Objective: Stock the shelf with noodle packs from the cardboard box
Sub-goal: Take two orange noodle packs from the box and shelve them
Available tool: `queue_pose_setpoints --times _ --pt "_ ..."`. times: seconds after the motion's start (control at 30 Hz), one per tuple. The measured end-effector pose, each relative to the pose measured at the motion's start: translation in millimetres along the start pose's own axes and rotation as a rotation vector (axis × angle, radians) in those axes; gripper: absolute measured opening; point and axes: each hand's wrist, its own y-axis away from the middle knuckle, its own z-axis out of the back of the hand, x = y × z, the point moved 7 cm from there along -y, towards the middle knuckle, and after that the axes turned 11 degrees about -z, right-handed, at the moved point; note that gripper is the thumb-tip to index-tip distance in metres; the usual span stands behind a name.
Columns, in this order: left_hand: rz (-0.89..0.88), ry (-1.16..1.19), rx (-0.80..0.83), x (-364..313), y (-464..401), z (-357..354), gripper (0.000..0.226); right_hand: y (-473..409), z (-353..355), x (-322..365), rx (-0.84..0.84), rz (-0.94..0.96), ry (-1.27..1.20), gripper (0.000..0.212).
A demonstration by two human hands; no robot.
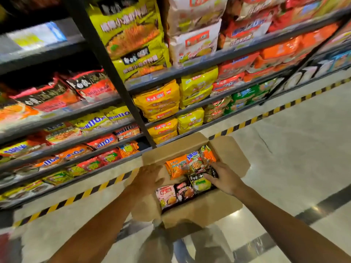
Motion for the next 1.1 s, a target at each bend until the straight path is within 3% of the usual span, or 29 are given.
queue_pose_setpoints --times 0.13,0.3,0.43,0.57,0.67,0.83,0.9,1.0,1.1 --pt "0.116 0.213 -0.043 45.9 -76.4 -73.1 0.085 -96.2 -33.0 -30.7 0.091 0.013 0.023 0.077" --pt "0.346 0.527 -0.122 105.3 -130.6 -186.4 0.081 -198.1 -106.2 -71.3 0.179 0.026 0.009 0.073" --pt "0.393 0.524 -0.060 147.5 -163.7 -272.4 0.089 -267.5 -167.8 -106.3 0.225 0.004 -0.028 0.067" --pt "0.465 0.495 0.054 182.2 -203.8 -326.6 0.057 -328.4 -229.4 -140.3 0.274 -0.044 0.010 0.079" --pt "0.483 0.515 0.024 210.9 -239.1 -363.7 0.053 -367.7 -264.5 -153.9 0.263 -0.022 0.027 0.081" --pt "0.519 0.692 -0.106 241.0 -293.9 -401.5 0.045 -411.0 -315.5 -167.4 0.274 0.008 -0.047 0.078" --pt "0.613 0.880 -0.213 247.6 -313.0 -412.7 0.034 -421.3 -332.1 -174.0 0.261 -0.023 -0.055 0.074" --pt "0.799 1.203 -0.420 255.7 -328.0 -433.9 0.044 -426.6 -345.6 -174.6 0.213 -0.008 -0.094 0.064" --pt "0.883 1.334 -0.472 254.0 -338.0 -443.6 0.030 -423.4 -349.3 -177.9 0.184 0.021 -0.174 0.059"
